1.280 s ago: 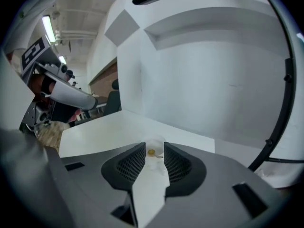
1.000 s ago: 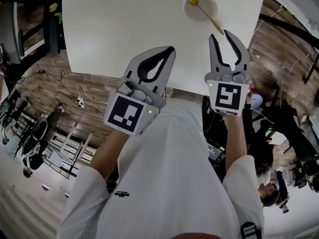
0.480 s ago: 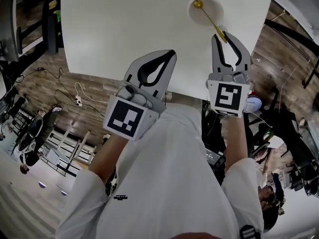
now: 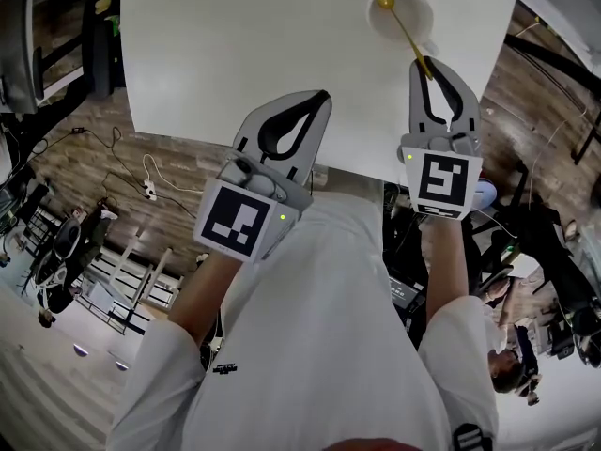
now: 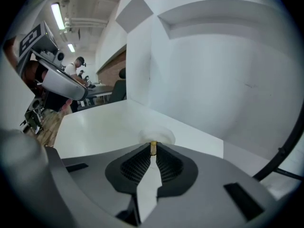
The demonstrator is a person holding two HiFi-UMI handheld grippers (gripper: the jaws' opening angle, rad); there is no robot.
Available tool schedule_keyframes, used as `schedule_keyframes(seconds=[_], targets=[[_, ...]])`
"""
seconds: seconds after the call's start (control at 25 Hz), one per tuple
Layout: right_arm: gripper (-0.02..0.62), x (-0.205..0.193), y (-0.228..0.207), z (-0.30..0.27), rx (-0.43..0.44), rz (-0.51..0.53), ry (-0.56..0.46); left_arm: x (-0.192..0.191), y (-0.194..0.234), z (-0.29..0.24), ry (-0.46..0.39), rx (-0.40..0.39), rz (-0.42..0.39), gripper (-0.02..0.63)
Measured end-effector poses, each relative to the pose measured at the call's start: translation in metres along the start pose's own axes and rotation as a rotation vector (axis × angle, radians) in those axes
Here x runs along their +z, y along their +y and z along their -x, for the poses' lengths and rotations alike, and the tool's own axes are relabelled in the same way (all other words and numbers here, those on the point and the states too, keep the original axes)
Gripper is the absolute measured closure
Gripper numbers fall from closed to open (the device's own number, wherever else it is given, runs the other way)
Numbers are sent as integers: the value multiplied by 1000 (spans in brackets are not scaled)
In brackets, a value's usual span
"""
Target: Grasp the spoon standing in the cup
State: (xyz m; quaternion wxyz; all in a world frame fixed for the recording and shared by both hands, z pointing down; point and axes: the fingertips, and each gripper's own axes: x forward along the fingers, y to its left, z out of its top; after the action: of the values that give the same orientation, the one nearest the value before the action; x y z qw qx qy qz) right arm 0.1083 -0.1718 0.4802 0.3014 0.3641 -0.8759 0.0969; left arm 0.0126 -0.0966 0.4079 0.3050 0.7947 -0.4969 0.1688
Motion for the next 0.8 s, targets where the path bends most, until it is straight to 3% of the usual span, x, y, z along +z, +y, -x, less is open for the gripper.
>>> schedule_keyframes(seconds=[0.52,0.8], targets=[[557,19,7,45,-104,9,24,5,-9,31,-9,-45,-24,621],[557,49,28,79,-193,-54,-75,25,-6,65,-120,-73,-73,620]])
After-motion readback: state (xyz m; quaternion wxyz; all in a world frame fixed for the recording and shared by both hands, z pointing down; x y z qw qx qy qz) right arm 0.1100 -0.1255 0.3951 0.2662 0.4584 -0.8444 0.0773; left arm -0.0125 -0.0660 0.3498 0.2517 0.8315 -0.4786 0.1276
